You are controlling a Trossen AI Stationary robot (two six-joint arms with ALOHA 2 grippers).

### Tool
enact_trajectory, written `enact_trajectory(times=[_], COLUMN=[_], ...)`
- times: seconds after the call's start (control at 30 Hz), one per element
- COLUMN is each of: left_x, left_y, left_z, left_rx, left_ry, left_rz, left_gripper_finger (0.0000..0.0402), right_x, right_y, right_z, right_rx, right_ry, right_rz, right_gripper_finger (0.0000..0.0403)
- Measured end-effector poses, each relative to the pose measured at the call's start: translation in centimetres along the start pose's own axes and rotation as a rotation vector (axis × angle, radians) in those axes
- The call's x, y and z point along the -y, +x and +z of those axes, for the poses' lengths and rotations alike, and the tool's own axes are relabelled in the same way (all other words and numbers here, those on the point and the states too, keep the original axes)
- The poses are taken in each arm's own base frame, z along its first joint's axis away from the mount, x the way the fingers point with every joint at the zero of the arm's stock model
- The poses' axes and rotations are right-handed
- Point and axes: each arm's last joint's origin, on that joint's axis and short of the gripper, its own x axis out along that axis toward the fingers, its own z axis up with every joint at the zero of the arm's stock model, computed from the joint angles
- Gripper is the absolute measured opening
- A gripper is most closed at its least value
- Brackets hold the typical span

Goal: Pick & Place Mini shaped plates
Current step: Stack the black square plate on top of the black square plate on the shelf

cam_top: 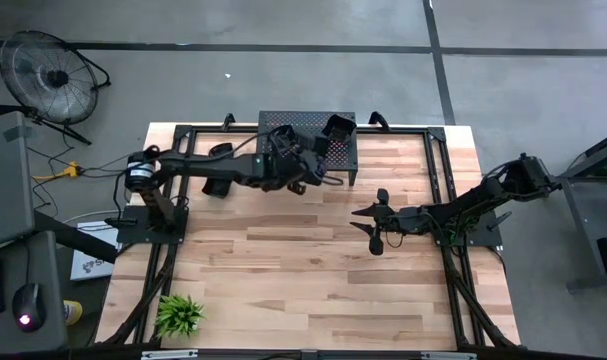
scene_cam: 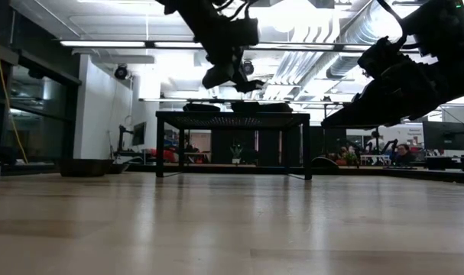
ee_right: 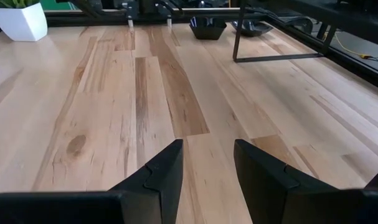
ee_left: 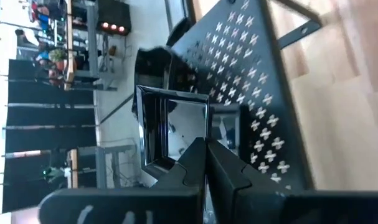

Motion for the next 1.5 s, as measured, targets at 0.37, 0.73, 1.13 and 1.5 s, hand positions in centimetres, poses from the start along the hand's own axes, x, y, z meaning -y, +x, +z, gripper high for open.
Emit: enact_trajectory(times=[0.37,0.73,1.13,1.5], left_x=[-1.3,-1.0,-0.9,-1.2], left_y=[1.6,1.5,1.7,2.0], left_z=[-1.7,-1.7,-2.0,-2.4], left_rx=[0.015,0.015,0.009,0.006], left_ry=[-0.061,-0.086,-0.078,-0.08], left_rz=[-0.056,-0.077,-0.103,-0.11], left_gripper_finger=[0.0003,0.0003,0.0003,0.0003], right_x=[0.0,0.0,0.0,0.0], right_y=[0.0,0.0,0.0,0.0], right_z=[0.0,0.0,0.0,0.0], right_rx=[-0.001,-0.001,0.001,0.001], right_ry=[-0.001,-0.001,0.004,0.018], right_rz=[0.0,0.0,0.0,0.008], right_gripper_finger=[0.0138,0.0138,0.0138,0.0138])
